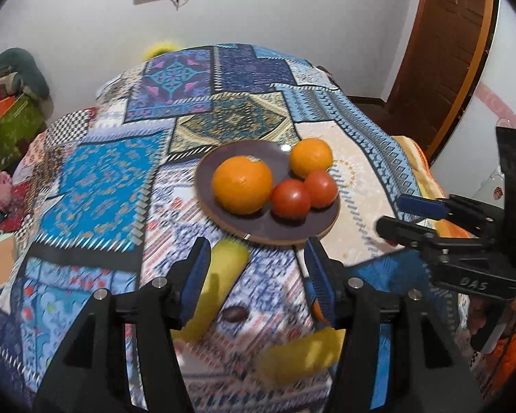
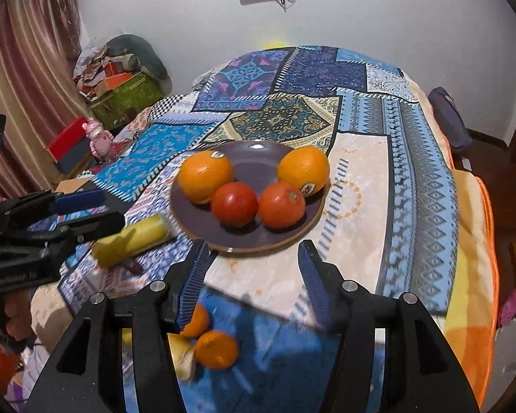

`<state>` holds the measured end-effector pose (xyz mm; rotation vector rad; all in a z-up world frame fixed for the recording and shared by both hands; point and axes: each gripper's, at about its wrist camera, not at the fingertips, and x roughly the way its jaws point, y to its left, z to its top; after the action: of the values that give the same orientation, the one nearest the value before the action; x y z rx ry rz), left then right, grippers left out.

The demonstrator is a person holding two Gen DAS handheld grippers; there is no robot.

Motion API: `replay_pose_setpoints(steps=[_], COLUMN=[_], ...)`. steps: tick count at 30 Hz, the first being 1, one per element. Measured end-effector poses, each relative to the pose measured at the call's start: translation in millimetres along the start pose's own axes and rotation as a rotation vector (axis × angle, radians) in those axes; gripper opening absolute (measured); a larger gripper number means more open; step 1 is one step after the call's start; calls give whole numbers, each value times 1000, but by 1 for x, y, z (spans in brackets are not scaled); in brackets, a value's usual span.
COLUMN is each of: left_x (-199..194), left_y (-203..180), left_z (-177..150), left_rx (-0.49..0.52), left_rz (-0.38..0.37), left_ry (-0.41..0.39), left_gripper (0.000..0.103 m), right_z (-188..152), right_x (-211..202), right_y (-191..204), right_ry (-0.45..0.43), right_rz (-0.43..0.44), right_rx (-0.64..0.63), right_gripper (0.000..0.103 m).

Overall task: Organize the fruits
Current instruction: 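Move the right tool to a yellow cylindrical vegetable while the left tool approaches the other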

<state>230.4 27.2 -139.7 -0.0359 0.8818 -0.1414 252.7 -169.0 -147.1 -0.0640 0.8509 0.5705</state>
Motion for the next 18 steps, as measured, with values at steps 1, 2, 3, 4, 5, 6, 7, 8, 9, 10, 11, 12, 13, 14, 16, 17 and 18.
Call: replay_pose_setpoints(steps=[1,2,3,4,5,6,7,8,9,10,11,12,13,14,16,17,18], left_x=[-4,-6,-7,-8,-7,-7,-5,-3,1,2,6,10,11,13,15,17,20], left_y=[2,4,5,6,7,7,8,9,10,11,13,16,18,20,22,22,22], left_z=[-5,-9,-13,-18,-23,-29,-35,-40,-47,-51,-55,-59,-61,-62,-62,-61,-61], left_rx=[-3,-5,-4,-1,4,11,20,26,34,34,31,25,23,23,24,28,37], left_rz=[2,4,7,11,15,21,28,38,51,56,59,56,57,65,64,62,63], left_ry=[3,6,11,18,26,36,45,54,68,78,93,110,113,112,112,111,116], left_gripper=[58,58,59,59,59,59,59,59,59,59,59,59,59,59,61,62,63], right_z=[-4,-8,-13,-18,-25,-30,-35,-43,-48,-54,-59,-65,-69,-73,-80,-82,-86], right_x=[-2,-3,-4,-5,-6,-7,-8,-7,-9,-8,-10,-11,-11,-10,-6,-1,5], right_y=[3,5,8,10,12,14,16,18,19,21,22,23,24,27,33,36,39], right_ry=[3,8,15,22,32,42,51,65,78,90,95,105,116,127,147,160,174], right_rz=[0,0,0,0,1,-1,-4,-9,-13,-16,-16,-8,0,5,3,-1,-10], right_rx=[-4,-6,-7,-6,-7,-9,-10,-12,-14,-16,-12,-6,-4,-7,-23,-33,-38], right_gripper=[52,52,52,53,53,53,53,54,54,54,54,54,54,54,54,54,54])
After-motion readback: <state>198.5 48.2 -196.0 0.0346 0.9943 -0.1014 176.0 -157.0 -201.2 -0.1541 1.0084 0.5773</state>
